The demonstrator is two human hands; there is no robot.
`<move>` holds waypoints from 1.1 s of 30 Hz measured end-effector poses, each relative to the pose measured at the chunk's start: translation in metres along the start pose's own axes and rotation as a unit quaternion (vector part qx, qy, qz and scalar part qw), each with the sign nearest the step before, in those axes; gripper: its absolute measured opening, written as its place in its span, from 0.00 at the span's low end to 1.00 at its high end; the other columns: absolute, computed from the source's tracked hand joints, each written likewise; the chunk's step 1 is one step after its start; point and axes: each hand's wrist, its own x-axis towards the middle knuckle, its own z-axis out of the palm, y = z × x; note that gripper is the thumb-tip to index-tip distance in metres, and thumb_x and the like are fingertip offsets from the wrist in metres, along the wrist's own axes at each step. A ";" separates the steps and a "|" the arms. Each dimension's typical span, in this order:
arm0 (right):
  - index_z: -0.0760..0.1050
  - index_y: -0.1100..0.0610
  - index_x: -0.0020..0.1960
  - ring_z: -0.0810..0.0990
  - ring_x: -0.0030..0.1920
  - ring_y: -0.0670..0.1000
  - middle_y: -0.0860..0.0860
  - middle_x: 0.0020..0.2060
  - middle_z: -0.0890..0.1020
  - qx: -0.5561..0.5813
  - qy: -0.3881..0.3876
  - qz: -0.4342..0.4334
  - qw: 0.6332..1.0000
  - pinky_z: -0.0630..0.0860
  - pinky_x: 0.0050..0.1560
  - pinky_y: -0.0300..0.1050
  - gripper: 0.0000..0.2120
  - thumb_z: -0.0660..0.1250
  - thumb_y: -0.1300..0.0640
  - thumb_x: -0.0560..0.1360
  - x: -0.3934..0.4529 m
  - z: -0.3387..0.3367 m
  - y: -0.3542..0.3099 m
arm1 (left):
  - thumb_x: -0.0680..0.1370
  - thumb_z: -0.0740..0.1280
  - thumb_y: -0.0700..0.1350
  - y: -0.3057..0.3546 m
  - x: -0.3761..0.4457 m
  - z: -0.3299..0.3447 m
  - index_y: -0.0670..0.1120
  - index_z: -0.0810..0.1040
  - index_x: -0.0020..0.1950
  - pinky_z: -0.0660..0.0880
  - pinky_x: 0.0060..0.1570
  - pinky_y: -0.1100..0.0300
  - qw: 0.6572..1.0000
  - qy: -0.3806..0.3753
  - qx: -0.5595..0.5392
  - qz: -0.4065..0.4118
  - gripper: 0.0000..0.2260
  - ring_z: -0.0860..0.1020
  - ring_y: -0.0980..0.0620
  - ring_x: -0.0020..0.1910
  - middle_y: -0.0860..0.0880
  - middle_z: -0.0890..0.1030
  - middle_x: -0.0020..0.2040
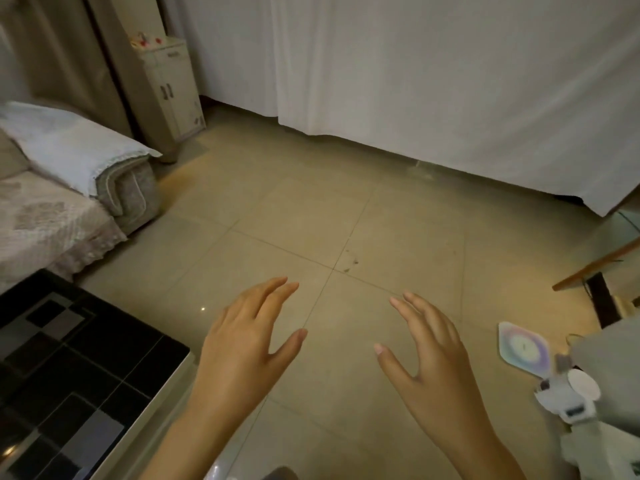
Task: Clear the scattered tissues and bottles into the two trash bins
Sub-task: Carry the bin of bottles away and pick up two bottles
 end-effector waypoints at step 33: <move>0.59 0.45 0.73 0.59 0.73 0.47 0.43 0.73 0.63 -0.033 -0.127 -0.134 0.982 0.59 0.69 0.48 0.31 0.54 0.39 0.72 0.634 0.131 0.141 | 0.73 0.66 0.58 -0.128 0.573 0.177 0.52 0.69 0.70 0.68 0.62 0.49 0.986 -0.006 0.131 -0.107 0.27 0.70 0.51 0.68 0.53 0.72 0.68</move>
